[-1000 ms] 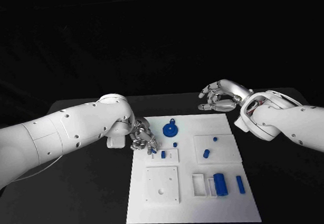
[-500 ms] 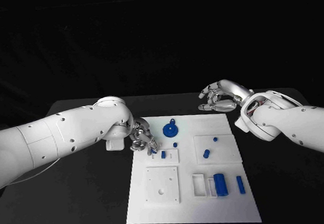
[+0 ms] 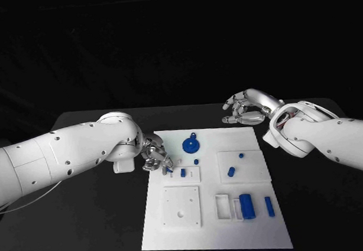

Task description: Assemble the parts on the task board

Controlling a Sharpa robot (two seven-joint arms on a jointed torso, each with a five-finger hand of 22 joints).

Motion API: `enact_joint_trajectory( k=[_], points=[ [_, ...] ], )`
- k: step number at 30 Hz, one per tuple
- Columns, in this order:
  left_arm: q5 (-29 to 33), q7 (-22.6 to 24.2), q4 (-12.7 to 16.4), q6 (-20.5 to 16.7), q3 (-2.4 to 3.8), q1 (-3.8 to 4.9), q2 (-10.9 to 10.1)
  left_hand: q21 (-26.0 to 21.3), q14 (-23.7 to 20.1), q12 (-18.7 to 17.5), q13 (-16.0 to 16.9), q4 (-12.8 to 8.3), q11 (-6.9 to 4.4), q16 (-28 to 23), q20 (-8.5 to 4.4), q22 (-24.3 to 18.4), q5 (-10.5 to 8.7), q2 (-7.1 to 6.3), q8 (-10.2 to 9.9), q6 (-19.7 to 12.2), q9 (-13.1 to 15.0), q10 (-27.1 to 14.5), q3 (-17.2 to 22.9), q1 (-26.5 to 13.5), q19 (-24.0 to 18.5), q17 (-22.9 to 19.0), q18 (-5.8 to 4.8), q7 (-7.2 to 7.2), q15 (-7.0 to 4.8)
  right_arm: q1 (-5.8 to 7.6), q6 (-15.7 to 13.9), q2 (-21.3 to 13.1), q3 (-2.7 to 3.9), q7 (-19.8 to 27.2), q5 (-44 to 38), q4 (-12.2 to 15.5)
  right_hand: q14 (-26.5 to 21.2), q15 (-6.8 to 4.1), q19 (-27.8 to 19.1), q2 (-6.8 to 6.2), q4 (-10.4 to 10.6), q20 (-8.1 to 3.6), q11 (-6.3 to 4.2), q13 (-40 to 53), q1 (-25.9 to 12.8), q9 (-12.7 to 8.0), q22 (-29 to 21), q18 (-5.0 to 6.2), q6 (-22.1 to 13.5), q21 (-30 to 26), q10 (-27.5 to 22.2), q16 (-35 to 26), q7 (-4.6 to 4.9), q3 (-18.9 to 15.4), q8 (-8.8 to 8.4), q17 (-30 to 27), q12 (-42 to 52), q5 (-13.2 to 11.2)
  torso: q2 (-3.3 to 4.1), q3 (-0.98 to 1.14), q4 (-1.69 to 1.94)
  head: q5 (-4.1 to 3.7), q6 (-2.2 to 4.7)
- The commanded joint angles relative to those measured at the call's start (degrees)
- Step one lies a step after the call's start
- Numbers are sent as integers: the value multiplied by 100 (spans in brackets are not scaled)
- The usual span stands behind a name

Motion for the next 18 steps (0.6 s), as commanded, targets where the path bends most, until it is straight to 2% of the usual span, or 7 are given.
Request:
enact_joint_trajectory(
  k=[1,4,18],
  points=[
    [261,25,10,231,4,4,-10,33,97,22,-6,-947,-29,40,-621,74,32,-16,27,45,11,59,922,63,55,-5,4,-4,-56,-4,68,5,1,51,-15,9,33,7,-5,12,15,27,8,-7,-55,-6,6,82,2,-28,-33,-31,35,-22,23,7,32,28,-3,1,3,16,-1],
    [355,5,10,344,3,4,-17,31,98,22,-7,-957,-33,41,-620,74,58,-19,29,54,17,62,922,65,54,-4,4,-8,-55,-4,68,8,1,51,-15,5,33,7,-5,12,15,27,8,-8,-55,-6,7,82,2,-28,-34,-32,35,-22,23,8,33,29,-1,0,2,14,-4],
    [237,-63,38,233,-3,3,15,30,95,21,-8,-954,-34,39,-617,73,66,-15,29,58,21,62,918,58,52,-5,2,-8,-53,-5,71,10,0,50,-15,10,32,7,-6,11,14,26,9,-13,-53,-7,10,82,2,-31,-36,-33,35,-23,23,9,36,30,0,3,-3,34,-14]
  ],
)
